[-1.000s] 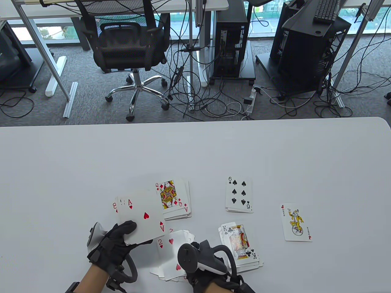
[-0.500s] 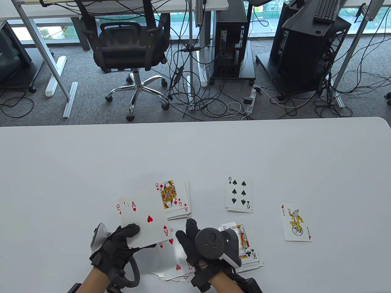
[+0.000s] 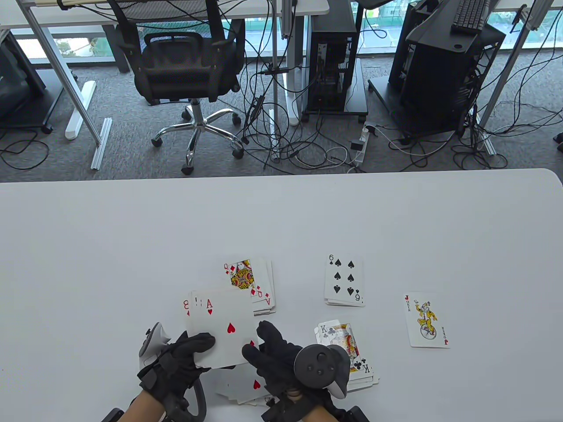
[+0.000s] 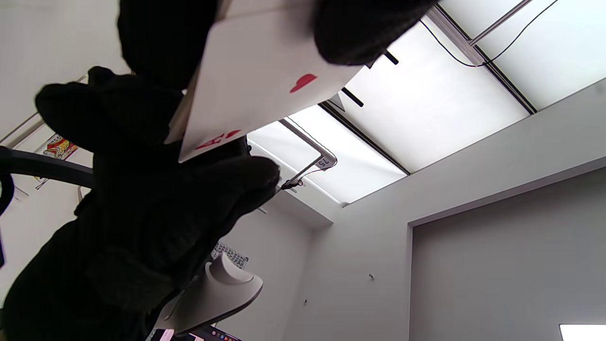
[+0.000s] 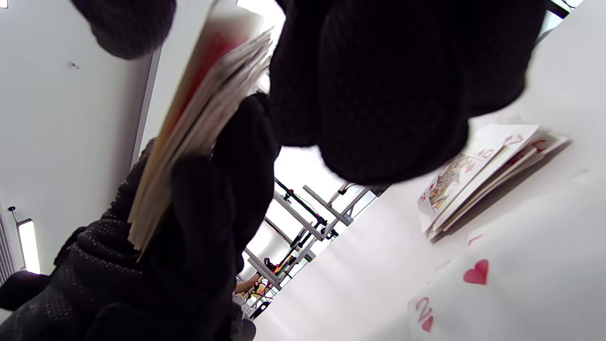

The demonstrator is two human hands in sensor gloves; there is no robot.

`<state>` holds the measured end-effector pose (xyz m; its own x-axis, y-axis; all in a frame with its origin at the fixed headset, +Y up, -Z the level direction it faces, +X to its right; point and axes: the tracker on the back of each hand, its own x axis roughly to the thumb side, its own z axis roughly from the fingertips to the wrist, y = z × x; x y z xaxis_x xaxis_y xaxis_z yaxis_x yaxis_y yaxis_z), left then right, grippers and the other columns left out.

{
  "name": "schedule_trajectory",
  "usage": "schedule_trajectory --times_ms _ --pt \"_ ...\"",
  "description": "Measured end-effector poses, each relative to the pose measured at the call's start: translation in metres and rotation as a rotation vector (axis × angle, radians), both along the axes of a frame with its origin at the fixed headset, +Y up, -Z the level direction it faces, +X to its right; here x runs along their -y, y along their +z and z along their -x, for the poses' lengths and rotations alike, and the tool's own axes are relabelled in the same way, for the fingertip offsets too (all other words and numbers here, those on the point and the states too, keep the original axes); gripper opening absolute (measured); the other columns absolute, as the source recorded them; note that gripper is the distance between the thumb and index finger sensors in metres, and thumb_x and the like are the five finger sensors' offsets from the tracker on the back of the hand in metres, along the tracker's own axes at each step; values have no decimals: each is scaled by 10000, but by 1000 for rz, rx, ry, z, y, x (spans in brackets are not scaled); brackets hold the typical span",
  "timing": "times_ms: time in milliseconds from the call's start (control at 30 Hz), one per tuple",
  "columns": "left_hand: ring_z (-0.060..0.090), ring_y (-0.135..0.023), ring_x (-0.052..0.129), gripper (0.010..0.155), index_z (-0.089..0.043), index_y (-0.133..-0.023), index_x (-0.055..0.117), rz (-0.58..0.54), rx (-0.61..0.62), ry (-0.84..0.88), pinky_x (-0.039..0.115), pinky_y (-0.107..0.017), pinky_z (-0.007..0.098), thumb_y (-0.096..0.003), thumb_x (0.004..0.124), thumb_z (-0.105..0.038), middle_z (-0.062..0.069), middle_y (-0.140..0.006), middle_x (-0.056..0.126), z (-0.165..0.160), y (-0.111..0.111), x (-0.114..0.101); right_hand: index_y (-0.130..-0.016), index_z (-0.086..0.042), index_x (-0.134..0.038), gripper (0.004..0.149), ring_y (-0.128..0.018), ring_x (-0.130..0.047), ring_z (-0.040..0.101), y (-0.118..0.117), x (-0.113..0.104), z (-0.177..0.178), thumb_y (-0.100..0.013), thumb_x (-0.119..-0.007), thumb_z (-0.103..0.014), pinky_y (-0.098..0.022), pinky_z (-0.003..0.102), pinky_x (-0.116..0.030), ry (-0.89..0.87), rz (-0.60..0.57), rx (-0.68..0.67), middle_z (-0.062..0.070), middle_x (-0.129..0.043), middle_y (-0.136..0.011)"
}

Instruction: Playing card suit sorting

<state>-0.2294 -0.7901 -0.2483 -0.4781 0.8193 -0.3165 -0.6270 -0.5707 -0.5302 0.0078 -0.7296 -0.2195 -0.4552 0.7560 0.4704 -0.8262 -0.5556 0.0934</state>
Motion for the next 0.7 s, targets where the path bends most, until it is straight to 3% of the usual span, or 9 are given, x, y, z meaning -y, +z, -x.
schedule_trajectory --times_ms 133,300,433,700 --pt "348 -947 763 556 -223 -1092 425 5 15 -8 782 -599 458 -620 701 -326 87 -1113 595 -3 1 2 -805 183 -593 745 -246 -970 220 3 -4 0 -496 -710 -484 -386 491 -823 20 -36 47 70 -893 -496" --pt "348 -944 767 556 -222 -1092 428 6 36 -3 785 -596 457 -618 701 -325 87 -1111 599 -6 2 3 -731 123 -691 555 -165 -977 164 4 -2 1 -482 -767 -366 -353 460 -850 -6 -20 51 10 -917 -396" --pt "349 -941 771 560 -217 -1091 431 16 42 -1 790 -592 453 -617 706 -329 85 -1109 601 -7 2 4 -699 110 -727 411 -136 -978 164 3 -1 -1 -529 -703 -263 -345 448 -857 -99 16 54 21 -937 -361" --pt "348 -935 779 554 -214 -1091 433 7 21 17 792 -589 450 -615 701 -310 85 -1104 611 -2 -2 2 -715 128 -737 394 -160 -994 201 -1 1 -12 -545 -642 -216 -347 465 -852 -115 28 132 53 -954 -391"
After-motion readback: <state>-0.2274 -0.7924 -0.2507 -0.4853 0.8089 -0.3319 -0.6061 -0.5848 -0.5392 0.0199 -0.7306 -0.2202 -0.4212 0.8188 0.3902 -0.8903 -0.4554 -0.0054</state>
